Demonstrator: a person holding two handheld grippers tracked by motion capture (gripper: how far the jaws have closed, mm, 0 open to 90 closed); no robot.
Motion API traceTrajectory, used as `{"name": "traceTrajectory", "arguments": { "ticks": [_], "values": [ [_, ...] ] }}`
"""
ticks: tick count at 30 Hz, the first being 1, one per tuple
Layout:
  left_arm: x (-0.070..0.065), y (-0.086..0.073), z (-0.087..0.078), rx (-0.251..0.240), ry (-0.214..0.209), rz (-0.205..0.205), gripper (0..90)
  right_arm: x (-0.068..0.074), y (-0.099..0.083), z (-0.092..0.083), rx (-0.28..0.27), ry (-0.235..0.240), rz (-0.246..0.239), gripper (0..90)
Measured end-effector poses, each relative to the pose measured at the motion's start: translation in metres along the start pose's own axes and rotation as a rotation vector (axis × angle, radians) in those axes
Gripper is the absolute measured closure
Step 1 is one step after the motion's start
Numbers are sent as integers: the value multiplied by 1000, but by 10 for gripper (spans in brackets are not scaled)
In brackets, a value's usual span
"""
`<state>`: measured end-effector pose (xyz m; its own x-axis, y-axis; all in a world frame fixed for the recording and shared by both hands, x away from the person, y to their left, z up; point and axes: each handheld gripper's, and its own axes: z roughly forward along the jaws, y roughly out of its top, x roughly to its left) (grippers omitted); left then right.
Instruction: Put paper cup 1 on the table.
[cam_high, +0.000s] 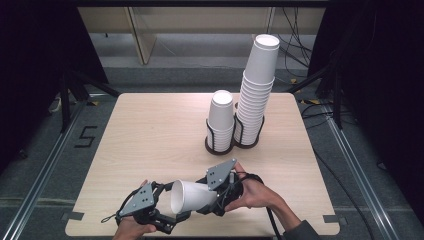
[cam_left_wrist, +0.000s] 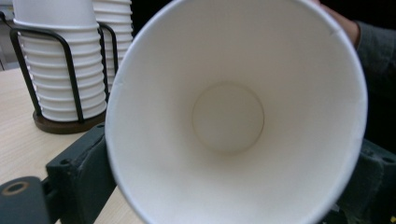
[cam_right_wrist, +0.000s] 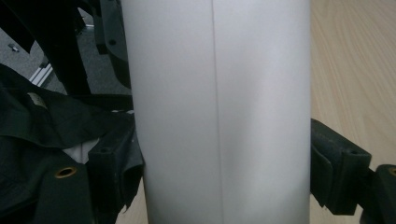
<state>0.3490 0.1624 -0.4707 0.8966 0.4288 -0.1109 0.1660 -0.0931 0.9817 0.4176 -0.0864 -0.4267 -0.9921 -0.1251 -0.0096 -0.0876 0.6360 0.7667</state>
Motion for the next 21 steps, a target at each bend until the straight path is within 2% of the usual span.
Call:
{"name": "traceTrajectory", "arguments": {
  "ticks": [2, 3, 6, 7, 10, 11, 12, 15, 17, 21],
  "values": [
    [0, 0, 1, -32, -10, -4, 69, 0, -1, 3, 2, 7, 8, 232],
    [-1, 1, -1, -21, 2, -1, 69, 0, -1, 4, -1, 12, 11, 232],
    [1, 1, -2, -37, -21, 7, 99, 1, -1, 6, -1, 17, 18, 236],
    [1, 2, -3, -14, -9, 11, 108, 1, -1, 6, -4, 13, 21, 237],
    [1, 2, -3, -12, -12, 26, 128, 1, 0, 7, 9, -1, 35, 231],
    [0, 3, -3, 5, -3, 31, 131, 2, 0, 7, 20, -8, 40, 226],
    [0, 2, -2, -9, -11, 34, 134, 3, 0, 8, 35, -15, 41, 217],
    [1, 3, -3, -1, 3, 34, 138, 4, 1, 9, 71, -68, 52, 165],
    [2, 4, -6, 3, 15, 31, 139, 5, 0, 8, 102, -84, 50, 182],
    [2, 5, -7, -1, 28, 27, 143, 6, -3, 8, 98, -74, 64, 200]
  ]
}}
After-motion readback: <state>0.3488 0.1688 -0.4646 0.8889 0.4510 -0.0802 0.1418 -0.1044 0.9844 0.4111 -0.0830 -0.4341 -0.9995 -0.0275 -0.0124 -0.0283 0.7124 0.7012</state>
